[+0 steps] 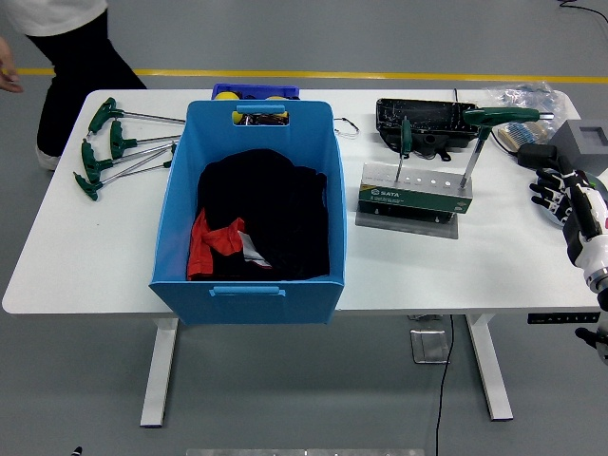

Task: Lift tool from toolbox,place it in box,lift tool from toolbox,place it in box

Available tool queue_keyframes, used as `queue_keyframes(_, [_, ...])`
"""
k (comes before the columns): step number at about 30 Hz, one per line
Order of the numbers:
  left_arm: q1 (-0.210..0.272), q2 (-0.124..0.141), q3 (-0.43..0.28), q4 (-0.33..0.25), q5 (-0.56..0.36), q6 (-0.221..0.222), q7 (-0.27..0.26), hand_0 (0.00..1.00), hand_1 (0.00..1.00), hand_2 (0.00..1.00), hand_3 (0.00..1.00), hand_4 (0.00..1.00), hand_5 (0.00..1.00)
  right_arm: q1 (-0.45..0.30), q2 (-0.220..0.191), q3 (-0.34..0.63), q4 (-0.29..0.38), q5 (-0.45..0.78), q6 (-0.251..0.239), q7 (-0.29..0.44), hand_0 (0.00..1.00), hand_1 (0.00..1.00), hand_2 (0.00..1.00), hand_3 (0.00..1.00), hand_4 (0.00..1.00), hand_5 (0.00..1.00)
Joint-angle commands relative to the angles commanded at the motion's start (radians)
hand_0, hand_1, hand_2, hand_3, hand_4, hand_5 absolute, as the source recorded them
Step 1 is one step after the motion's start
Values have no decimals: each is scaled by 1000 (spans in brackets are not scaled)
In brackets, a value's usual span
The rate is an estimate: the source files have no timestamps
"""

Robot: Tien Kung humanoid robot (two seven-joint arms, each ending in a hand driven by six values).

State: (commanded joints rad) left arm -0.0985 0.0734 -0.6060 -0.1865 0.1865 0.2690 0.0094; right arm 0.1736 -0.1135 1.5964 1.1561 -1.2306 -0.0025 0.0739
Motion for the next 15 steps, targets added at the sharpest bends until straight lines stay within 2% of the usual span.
queue_keyframes(15, [8,-1,-24,-1,34,3,10,669,679,723,748,915,838,-6,1,-1,-1,-12,-30,-17,798,751,826,860,998,943])
